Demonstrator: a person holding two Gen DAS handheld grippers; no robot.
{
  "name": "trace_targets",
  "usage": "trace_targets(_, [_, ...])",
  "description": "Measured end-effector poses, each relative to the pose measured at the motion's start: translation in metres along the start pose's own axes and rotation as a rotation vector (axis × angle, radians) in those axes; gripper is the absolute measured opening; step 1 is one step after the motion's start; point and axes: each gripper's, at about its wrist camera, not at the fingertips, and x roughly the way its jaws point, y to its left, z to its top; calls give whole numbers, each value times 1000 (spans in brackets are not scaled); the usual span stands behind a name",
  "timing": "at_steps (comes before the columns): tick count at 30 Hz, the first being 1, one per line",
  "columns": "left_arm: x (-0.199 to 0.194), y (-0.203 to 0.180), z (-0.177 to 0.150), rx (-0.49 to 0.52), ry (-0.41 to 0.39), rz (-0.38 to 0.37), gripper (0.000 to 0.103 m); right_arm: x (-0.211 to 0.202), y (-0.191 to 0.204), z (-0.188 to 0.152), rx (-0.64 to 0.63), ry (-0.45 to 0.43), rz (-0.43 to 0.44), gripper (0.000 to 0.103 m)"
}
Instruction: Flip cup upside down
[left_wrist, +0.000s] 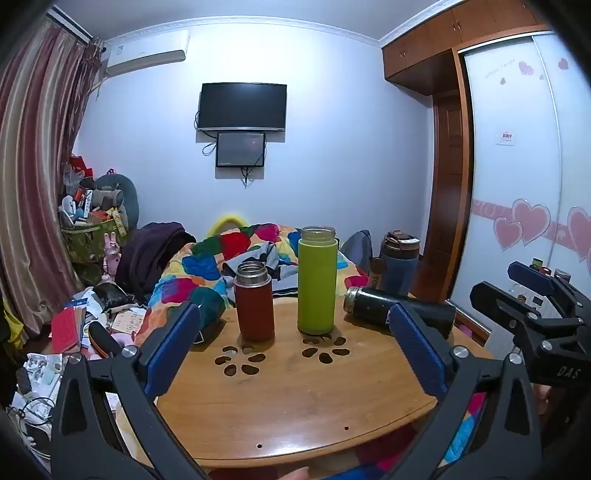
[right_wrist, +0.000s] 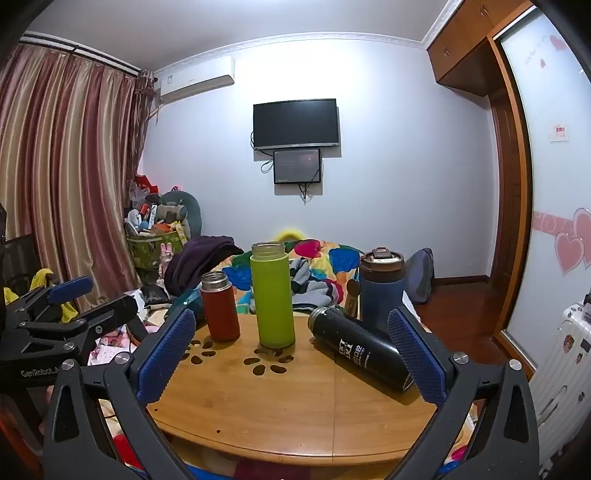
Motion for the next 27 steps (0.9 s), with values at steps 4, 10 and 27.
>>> trace_targets(4, [1, -1, 1, 5, 1, 6, 103, 0, 0, -1, 3, -5, 1, 103])
trace_targets(10, [-2, -1, -4, 13, -36, 3, 103, 1, -3, 0, 11, 2, 2, 103])
trace_targets(27, [-6, -5, -3, 35, -47, 18, 103, 4, -1, -6, 5, 10, 1, 103])
